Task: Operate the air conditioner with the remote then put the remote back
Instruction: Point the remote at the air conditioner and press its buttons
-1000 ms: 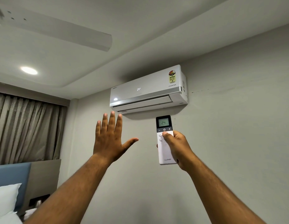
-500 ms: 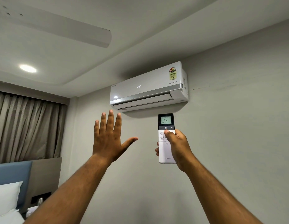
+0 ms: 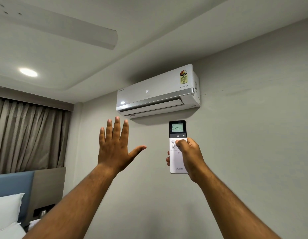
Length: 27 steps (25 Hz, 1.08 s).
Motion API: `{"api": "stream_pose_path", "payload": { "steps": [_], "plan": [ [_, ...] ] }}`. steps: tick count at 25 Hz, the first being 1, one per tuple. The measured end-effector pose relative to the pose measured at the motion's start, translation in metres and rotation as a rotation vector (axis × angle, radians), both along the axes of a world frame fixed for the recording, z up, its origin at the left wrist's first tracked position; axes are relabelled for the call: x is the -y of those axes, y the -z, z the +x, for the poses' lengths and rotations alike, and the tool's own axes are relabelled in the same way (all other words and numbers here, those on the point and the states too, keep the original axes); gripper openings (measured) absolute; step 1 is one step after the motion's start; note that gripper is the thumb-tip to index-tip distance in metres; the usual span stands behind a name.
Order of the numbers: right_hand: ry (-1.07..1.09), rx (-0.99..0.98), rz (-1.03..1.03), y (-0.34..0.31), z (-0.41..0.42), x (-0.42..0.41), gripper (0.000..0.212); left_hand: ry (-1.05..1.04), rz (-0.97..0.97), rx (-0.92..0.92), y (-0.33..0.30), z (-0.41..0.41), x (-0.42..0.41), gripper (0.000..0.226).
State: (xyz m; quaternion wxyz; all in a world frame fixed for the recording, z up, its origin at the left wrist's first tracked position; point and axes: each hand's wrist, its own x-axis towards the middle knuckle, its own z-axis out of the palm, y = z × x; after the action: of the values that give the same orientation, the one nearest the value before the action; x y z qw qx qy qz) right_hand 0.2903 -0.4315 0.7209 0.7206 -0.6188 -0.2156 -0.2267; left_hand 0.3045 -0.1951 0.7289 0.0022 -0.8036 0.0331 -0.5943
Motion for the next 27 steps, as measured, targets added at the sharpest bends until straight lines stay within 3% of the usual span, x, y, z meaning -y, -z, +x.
{"api": "stream_pose_path", "payload": {
  "steps": [27],
  "plan": [
    [0.008, 0.021, -0.043, -0.011, -0.001, -0.013, 0.012, -0.022, -0.016, -0.016, -0.004, -0.003, -0.015, 0.104]
  ]
}}
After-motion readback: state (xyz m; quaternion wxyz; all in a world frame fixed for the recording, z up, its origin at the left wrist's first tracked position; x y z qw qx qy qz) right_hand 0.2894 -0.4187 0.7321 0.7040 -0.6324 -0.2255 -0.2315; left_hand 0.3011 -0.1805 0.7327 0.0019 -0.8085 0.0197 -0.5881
